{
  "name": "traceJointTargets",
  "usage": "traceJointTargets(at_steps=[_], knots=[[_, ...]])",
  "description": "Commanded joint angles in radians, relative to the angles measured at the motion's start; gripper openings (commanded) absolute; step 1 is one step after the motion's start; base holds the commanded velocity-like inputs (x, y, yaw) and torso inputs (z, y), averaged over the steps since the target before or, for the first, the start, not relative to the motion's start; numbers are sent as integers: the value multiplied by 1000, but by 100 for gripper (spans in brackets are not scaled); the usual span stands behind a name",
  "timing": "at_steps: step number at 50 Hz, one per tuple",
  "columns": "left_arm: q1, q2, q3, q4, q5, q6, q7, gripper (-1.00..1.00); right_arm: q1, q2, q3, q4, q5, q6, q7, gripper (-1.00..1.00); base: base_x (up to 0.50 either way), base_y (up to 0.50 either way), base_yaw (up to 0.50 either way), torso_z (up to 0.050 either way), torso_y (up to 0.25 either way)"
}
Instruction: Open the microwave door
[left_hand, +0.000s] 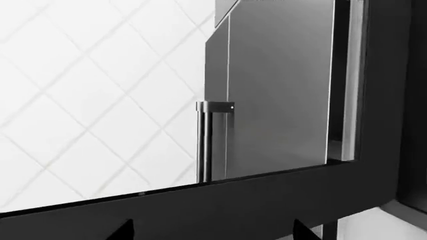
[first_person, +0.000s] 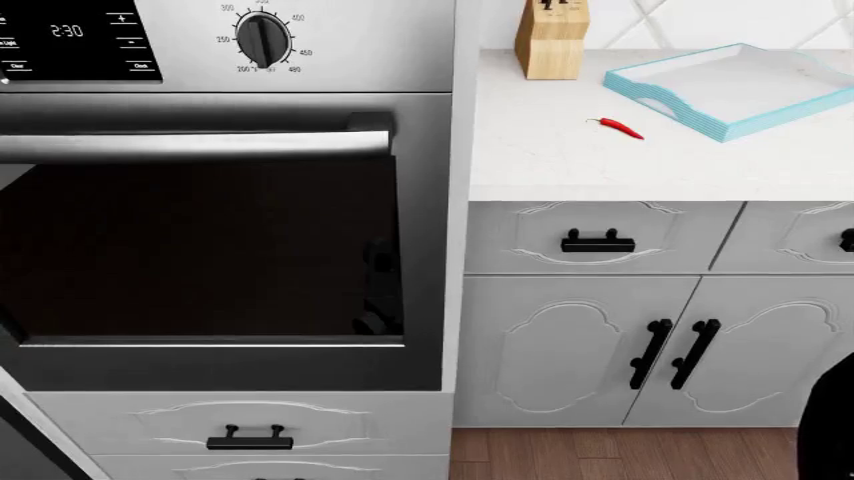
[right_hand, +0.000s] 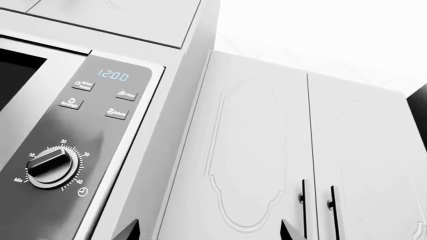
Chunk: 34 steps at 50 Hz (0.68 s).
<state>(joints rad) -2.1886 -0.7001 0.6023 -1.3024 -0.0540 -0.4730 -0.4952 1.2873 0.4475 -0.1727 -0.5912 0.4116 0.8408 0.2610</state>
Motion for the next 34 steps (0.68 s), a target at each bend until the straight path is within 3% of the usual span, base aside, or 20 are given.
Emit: traceJointTargets(at_steps=[1,20,28,34], knots=[[-57,-32,35,-5,56,-21,0,100,4,3,-2,-1,2,4,2,100,0,0,0,0,0],[-165,-161,133,-2,165,-59,46,100,2,6,-3,3,4,-1,4,100,0,0,0,0,0],[-167,-200,-136,121,519,-114,158,100,7,3,-7,6,5,-3,6,100,0,0,0,0,0],[-167,-206,-277,143,727,-96,226,100,9,3,-8,8,4,-8,6,100,0,0,0,0,0]])
